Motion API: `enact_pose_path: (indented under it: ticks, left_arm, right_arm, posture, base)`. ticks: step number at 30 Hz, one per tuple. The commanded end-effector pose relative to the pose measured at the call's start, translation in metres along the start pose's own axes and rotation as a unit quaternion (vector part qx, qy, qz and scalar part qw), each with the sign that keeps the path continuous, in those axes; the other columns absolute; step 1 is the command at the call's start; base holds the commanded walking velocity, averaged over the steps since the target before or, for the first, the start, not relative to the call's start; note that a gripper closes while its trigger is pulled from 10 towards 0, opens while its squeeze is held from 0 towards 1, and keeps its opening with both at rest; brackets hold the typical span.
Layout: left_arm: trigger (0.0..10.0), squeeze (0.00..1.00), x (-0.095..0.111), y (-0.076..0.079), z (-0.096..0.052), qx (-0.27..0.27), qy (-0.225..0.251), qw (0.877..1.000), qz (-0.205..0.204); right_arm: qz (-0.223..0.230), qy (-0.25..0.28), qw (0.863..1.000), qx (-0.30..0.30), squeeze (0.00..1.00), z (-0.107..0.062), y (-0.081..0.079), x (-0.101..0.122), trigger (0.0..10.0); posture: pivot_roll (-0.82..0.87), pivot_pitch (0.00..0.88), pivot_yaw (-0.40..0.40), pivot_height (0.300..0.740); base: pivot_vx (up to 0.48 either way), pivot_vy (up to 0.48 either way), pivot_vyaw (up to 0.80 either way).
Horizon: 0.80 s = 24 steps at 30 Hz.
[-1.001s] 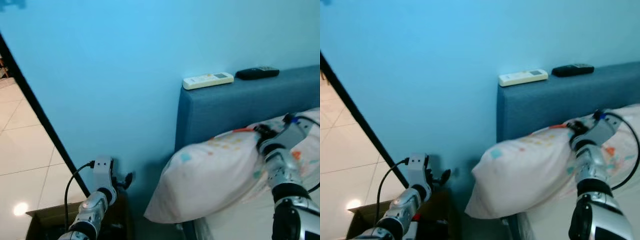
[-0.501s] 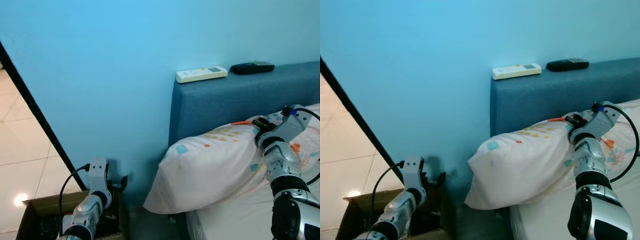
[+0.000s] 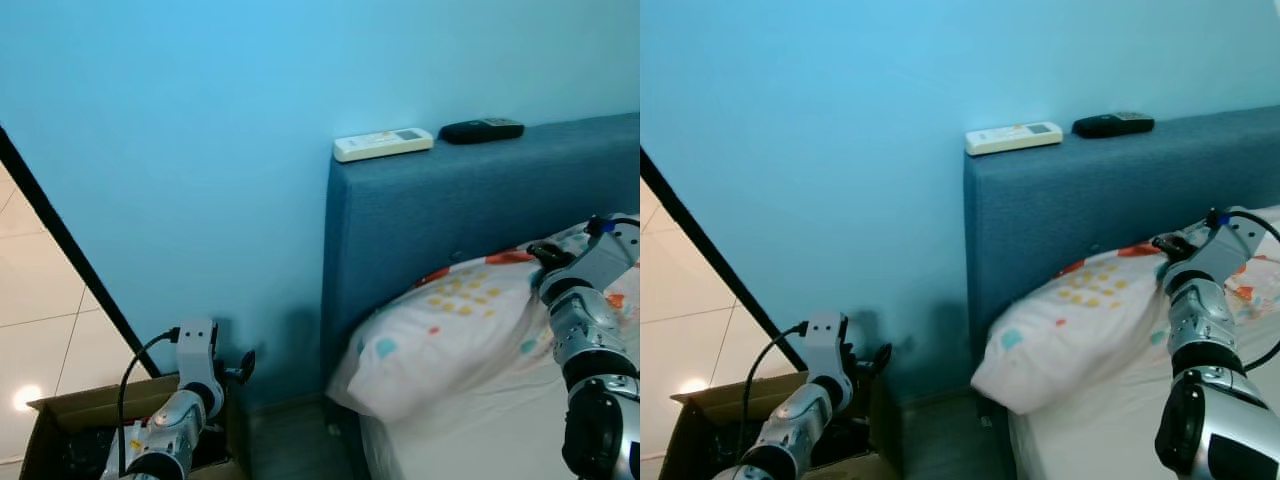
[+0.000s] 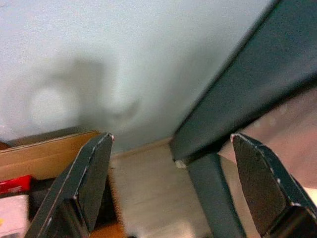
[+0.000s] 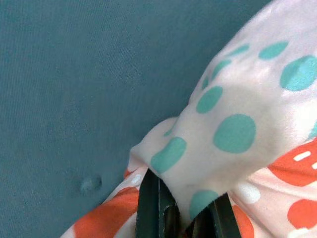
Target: Clean up the room
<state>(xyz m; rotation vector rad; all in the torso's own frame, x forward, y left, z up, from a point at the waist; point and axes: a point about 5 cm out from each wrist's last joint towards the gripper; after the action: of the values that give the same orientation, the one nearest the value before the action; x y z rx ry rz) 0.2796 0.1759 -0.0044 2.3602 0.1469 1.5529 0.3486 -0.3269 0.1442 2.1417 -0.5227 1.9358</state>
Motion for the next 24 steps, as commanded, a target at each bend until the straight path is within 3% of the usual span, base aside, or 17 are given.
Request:
enact_pose_path:
  ticks: [1,9,12,24]
  left_arm:
    - [10.0,0.00,-0.002,-0.012,-0.008,0.010,0.002,1.000,0.005]
    - [10.0,0.00,-0.006,-0.025,-0.023,0.013,0.009,1.000,0.014]
    - [10.0,0.00,-0.011,-0.031,-0.034,0.011,0.003,1.000,0.023]
    - [10.0,0.00,-0.015,-0.038,-0.057,0.001,-0.008,0.999,0.047]
  right_arm:
    - [-0.011,0.024,1.000,-0.003,0.00,0.003,0.001,0.016,10.0]
    - [-0.007,0.031,0.999,-0.008,0.00,0.004,0.012,0.026,10.0]
    - [0.004,0.055,0.998,-0.009,0.00,0.006,0.017,0.042,10.0]
    - [0.047,0.118,0.992,-0.019,0.00,0.007,0.033,0.087,10.0]
  posture:
    - [0.07,0.143,0.008,0.740]
    - [0.10,0.198,0.025,0.740]
    - [0.12,0.248,0.051,0.740]
    - [0.18,0.297,0.089,0.740]
  base:
    - [0.000,0.000,0.00]
    - [0.000,0.000,0.00]
    - [0.000,0.000,0.00]
    - [0.000,0.000,0.00]
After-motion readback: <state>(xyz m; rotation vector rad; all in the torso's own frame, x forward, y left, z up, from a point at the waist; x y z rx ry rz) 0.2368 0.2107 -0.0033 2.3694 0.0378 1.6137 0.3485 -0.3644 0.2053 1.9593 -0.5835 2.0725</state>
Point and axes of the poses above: a point about 5 cm out from each wrist's last joint towards the gripper, its own z axis pointing out of the wrist towards the gripper, its own x axis along the axis of the wrist's last joint, y = z × x, and after that the axes turned 8 degrees about -z, right-handed
